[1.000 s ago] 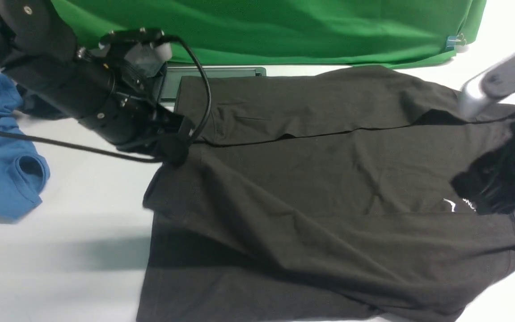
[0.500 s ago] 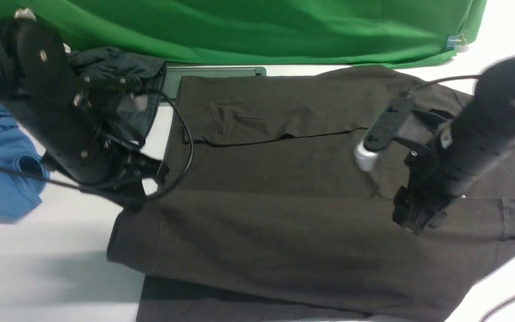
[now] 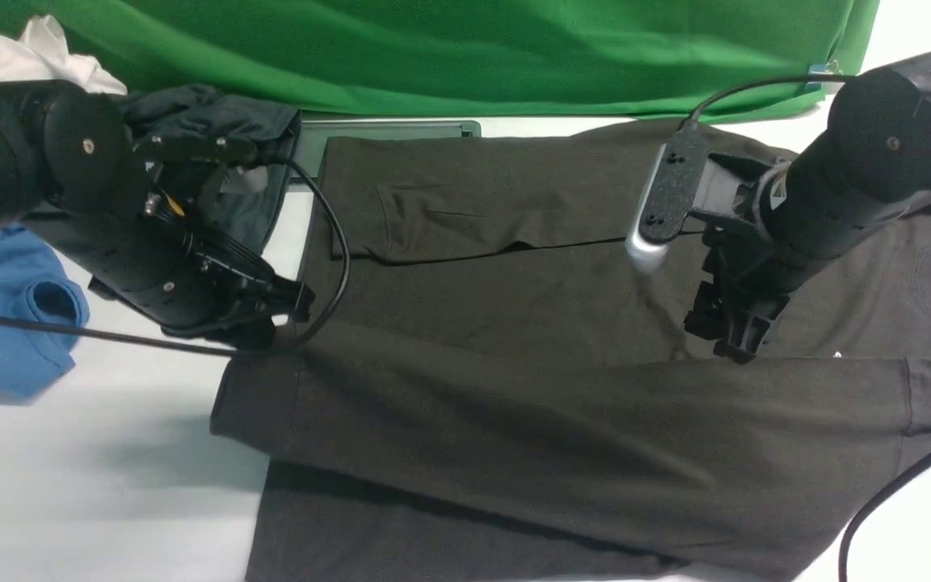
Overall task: Fold a long-sleeved shirt on a white desktop.
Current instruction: 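Fold the left side of the black T-shirt inward over its body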
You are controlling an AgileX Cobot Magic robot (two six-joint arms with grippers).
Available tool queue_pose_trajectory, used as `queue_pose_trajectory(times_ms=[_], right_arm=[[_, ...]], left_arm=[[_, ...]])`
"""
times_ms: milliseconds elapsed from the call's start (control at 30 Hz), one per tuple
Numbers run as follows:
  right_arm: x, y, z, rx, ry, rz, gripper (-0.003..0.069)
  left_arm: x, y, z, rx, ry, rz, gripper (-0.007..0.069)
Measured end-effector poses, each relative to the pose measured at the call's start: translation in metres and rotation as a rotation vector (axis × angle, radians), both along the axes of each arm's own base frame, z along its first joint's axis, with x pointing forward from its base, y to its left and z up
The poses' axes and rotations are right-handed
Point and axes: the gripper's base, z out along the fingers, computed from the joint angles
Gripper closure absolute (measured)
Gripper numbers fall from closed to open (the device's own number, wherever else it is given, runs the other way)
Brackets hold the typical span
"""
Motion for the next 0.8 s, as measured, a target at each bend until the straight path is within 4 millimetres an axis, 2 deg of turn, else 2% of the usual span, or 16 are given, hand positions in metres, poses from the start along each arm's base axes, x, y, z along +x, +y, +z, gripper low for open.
queue_pose_trajectory(times_ms=[100, 233, 267, 300, 333, 433, 533, 600, 633, 667, 700, 800], right_arm=[[0.004, -0.014, 0.0, 0.007, 0.012, -0.069, 0.0185], [0.01, -0.048, -0.001, 0.0, 0.042, -0.17, 0.0185], [0.011, -0.049, -0.001, 0.0, 0.042, -0.176, 0.0185], [0.014, -0.064, -0.002, 0.011, 0.042, -0.222, 0.0185], [0.016, -0.073, -0.003, 0.021, 0.046, -0.254, 0.0185], [0.019, -0.086, -0.008, 0.06, 0.069, -0.291, 0.0185], [0.022, -0.086, -0.017, 0.1, 0.107, -0.281, 0.0185], [0.023, -0.082, -0.029, 0.124, 0.156, -0.252, 0.0185], [0.025, -0.079, -0.042, 0.129, 0.204, -0.225, 0.0185], [0.025, -0.079, -0.043, 0.129, 0.21, -0.223, 0.0185], [0.026, -0.077, -0.055, 0.126, 0.249, -0.204, 0.0185], [0.028, -0.076, -0.07, 0.118, 0.291, -0.196, 0.0185]], left_arm=[[0.009, -0.001, 0.01, -0.009, -0.077, 0.004, 0.0576], [0.022, -0.003, 0.03, -0.011, -0.2, -0.013, 0.0576], [0.023, -0.003, 0.031, -0.012, -0.207, -0.014, 0.0576], [0.026, -0.003, 0.037, -0.012, -0.234, -0.021, 0.0576], [0.027, -0.003, 0.039, -0.01, -0.249, -0.023, 0.0576], [0.029, -0.003, 0.04, -0.008, -0.264, -0.025, 0.0576], [0.03, -0.003, 0.039, -0.007, -0.264, -0.024, 0.0576], [0.032, -0.003, 0.036, -0.005, -0.254, -0.025, 0.0576], [0.032, -0.004, 0.034, -0.004, -0.247, -0.025, 0.0576], [0.032, -0.004, 0.034, -0.004, -0.245, -0.025, 0.0576], [0.032, -0.004, 0.033, -0.003, -0.238, -0.027, 0.0576], [0.031, -0.004, 0.033, -0.002, -0.234, -0.028, 0.0576]])
